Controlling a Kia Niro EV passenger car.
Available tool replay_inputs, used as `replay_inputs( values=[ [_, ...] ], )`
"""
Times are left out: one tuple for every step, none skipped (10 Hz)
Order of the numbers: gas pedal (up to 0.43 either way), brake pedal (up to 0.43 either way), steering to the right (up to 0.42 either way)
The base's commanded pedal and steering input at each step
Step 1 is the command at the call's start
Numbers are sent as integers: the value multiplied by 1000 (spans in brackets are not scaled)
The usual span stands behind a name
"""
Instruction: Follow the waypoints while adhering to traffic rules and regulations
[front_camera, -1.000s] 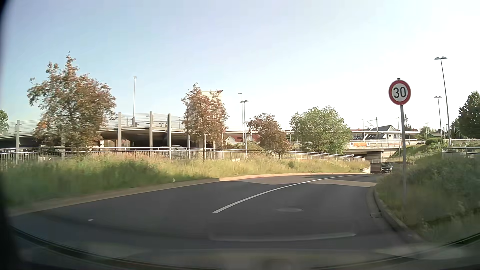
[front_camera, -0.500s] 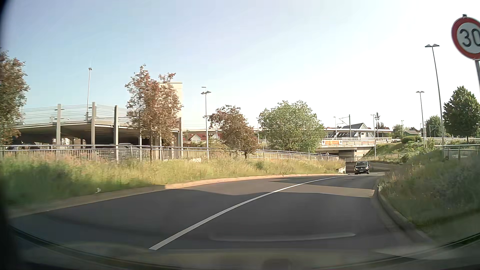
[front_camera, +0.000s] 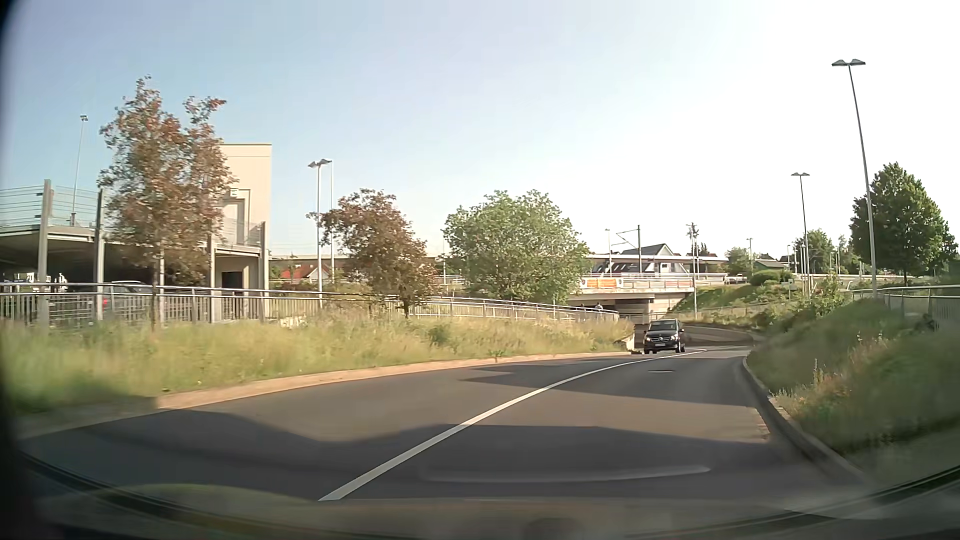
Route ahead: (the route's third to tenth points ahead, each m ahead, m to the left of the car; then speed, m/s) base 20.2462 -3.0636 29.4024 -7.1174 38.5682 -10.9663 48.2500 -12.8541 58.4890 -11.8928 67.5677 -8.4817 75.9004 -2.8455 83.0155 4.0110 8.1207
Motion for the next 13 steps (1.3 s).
replay_inputs(
  values=[
    [28, 12, 130],
    [28, 12, 130],
    [28, 12, 130],
    [20, 12, 130],
    [8, 12, 127],
    [0, 12, 126],
    [0, 12, 126],
    [0, 12, 124],
    [0, 12, 120],
    [0, 12, 116],
    [0, 12, 114],
    [0, 12, 111],
    [0, 12, 107]
  ],
)
